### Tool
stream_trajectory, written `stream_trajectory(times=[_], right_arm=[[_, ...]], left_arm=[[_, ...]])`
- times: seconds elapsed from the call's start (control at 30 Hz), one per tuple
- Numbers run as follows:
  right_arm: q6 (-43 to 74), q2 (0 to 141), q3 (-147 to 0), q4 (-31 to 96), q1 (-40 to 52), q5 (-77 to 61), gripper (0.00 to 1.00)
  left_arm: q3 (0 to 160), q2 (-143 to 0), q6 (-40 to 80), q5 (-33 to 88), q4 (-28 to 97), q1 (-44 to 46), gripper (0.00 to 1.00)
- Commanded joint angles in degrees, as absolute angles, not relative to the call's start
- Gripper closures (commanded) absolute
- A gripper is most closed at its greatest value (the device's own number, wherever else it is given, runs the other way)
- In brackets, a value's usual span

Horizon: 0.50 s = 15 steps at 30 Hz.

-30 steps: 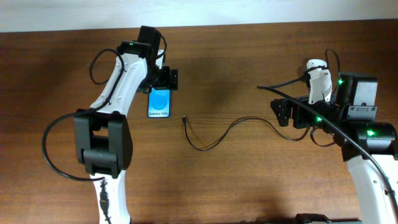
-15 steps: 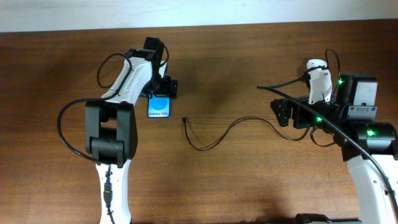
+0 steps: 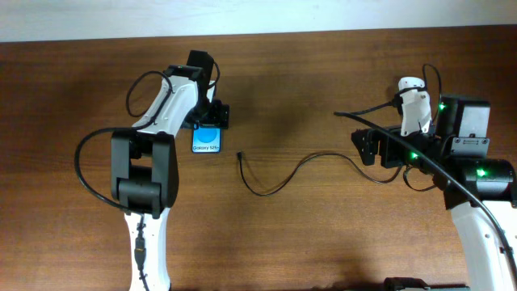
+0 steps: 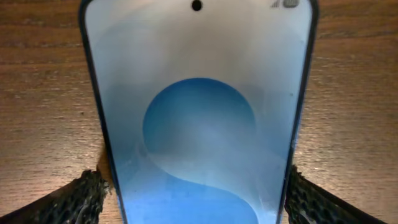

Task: Plug charger to phone and switch on socket
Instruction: 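Lower the left gripper and pinch the phone's top edge, then lift the phone upright with the left gripper toward the right gripper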

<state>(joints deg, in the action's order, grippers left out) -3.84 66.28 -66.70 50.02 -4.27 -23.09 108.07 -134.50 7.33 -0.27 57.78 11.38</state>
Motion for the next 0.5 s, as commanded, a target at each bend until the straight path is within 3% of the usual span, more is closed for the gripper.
stream_trajectory(times=[0.0,0.07,0.1,0.13,0.47], right_arm=[[-4.01,66.39,-67.83,50.19,-3.77,-23.77,0.02],[-4.01,66.39,-67.83,50.19,-3.77,-23.77,0.02],[-4.01,66.39,-67.83,50.19,-3.77,-23.77,0.01],[-4.01,66.39,-67.83,50.17,-3.77,-23.79,0.01],[-4.03,66.39,-67.83,50.13,-3.77,-23.77,0.02]], left_arm=[[104.88,-135.13,8.10,0.64,56.86,11.75,0.11],[104.88,-135.11,8.12,0.64,56.60,11.75,0.17],[104.88,-135.11,8.12,0.64,56.62,11.75,0.28],[104.88,-135.11,8.14,0.64,56.64,11.75,0.30],[121.08,-134.98,8.12,0.67,69.08,11.73,0.31]])
